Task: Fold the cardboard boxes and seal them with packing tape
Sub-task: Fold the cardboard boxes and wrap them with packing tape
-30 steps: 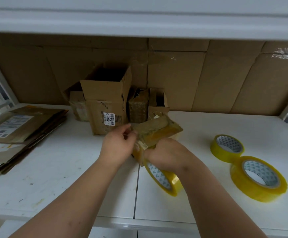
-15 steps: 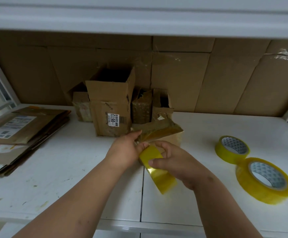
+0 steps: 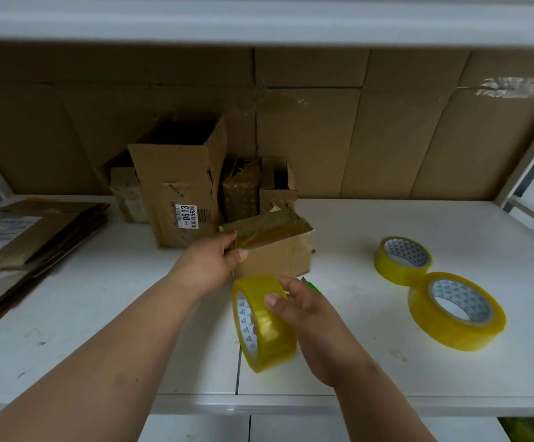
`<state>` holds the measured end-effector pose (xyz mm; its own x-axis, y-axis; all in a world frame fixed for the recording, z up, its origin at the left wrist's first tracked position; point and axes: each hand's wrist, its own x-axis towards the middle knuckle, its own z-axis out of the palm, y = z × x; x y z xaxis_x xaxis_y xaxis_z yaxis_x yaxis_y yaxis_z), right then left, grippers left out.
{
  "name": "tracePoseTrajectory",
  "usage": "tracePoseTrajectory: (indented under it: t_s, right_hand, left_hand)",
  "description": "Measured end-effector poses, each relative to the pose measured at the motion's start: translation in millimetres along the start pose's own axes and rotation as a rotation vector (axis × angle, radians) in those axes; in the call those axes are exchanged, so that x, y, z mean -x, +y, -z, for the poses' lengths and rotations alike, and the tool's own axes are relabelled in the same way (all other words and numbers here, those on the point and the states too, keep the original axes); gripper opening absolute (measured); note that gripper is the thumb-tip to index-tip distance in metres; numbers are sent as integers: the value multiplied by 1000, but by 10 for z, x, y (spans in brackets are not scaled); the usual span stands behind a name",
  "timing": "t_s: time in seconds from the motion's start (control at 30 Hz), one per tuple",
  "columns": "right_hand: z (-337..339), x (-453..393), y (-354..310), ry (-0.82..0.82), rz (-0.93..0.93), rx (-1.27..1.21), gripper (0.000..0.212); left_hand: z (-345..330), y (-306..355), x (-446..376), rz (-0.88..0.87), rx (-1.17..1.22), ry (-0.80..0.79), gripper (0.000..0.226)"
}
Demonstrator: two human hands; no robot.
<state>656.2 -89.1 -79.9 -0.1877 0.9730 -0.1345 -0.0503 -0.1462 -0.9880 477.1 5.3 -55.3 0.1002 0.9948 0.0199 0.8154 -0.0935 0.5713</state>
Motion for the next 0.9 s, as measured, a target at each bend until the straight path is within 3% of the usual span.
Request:
tracePoseTrajectory:
  t_s: [0.13,0.3,0.43,0.57,0.73,0.8,0.9]
  right_hand:
    - [36,29,16,-104,-21,-22,41]
    - [53,52,-55,-194,24,107,64]
    - [101,31,-82,-183,28,83,59]
    - [144,4,-121,-215,24,44,52]
    - [327,-75,-96,-294,24,132,40]
    - [467,-180,-30,-123,29,334,34]
    - [653,-354,166,217,40,1100,45]
  left_hand:
    - [-49,45,45,20,42,44,62]
    - [-153,114,185,196,506,210,43]
    - [-128,190,448,339,748,212,34]
    - [-142,231,636,422,882,62,32]
    - [-200,293,695,528,995,177,49]
    - [-229,279,717,544,1016,168,43]
    - [-270,278,757,534,1062,160,40]
